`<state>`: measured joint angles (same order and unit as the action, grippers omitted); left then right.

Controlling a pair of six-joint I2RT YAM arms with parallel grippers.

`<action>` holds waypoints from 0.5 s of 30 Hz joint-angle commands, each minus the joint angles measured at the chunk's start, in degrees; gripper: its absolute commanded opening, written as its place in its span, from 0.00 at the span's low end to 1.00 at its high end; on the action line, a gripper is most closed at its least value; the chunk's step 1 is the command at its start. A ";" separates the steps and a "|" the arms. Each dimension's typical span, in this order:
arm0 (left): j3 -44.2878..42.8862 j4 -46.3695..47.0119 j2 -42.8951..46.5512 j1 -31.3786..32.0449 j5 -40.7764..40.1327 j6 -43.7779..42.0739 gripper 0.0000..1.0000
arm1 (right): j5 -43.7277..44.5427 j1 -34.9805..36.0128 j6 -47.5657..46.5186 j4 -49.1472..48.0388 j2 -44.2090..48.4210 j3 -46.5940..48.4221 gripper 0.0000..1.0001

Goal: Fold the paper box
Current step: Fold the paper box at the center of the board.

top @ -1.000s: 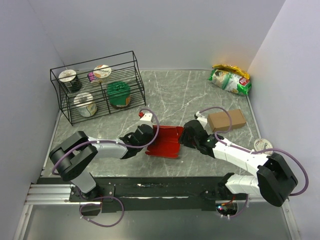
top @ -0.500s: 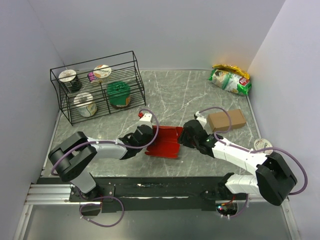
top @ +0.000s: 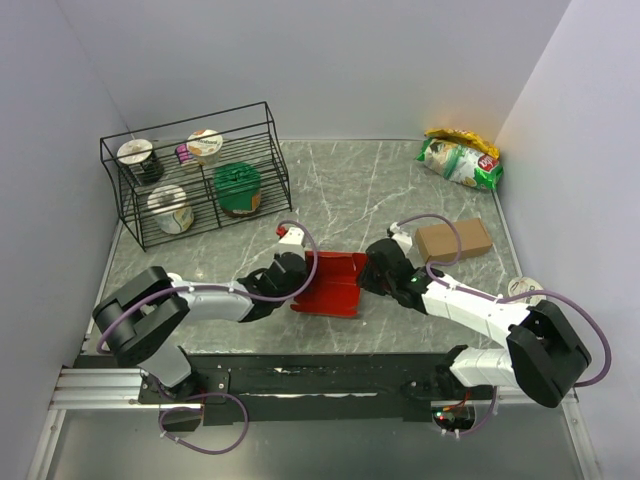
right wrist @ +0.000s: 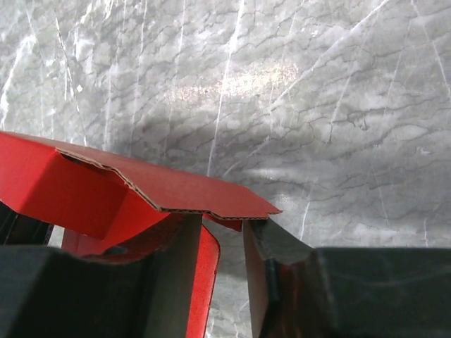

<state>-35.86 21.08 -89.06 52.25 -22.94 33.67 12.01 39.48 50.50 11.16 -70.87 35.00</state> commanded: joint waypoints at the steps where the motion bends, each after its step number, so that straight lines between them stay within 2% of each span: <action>1: -0.79 0.19 0.11 1.71 -1.49 -0.27 0.01 | 0.91 -0.20 0.48 -1.76 0.03 0.94 0.34; 6: -2.64 -1.83 -0.94 3.65 -4.92 -2.03 0.01 | 1.44 -0.20 0.21 -1.05 -2.07 1.65 0.24; 8: -3.34 -2.01 -1.56 4.52 -5.53 -2.29 0.01 | 1.70 -0.20 0.21 -1.14 -2.87 1.73 0.17; 15: -5.63 -3.59 -3.67 6.11 -5.89 -2.91 0.01 | 2.31 0.77 0.39 -1.40 -4.89 3.49 0.09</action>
<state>-38.22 17.23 -91.90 57.04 -28.82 31.73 12.40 39.51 50.52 11.22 -74.78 35.14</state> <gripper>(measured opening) 0.077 0.100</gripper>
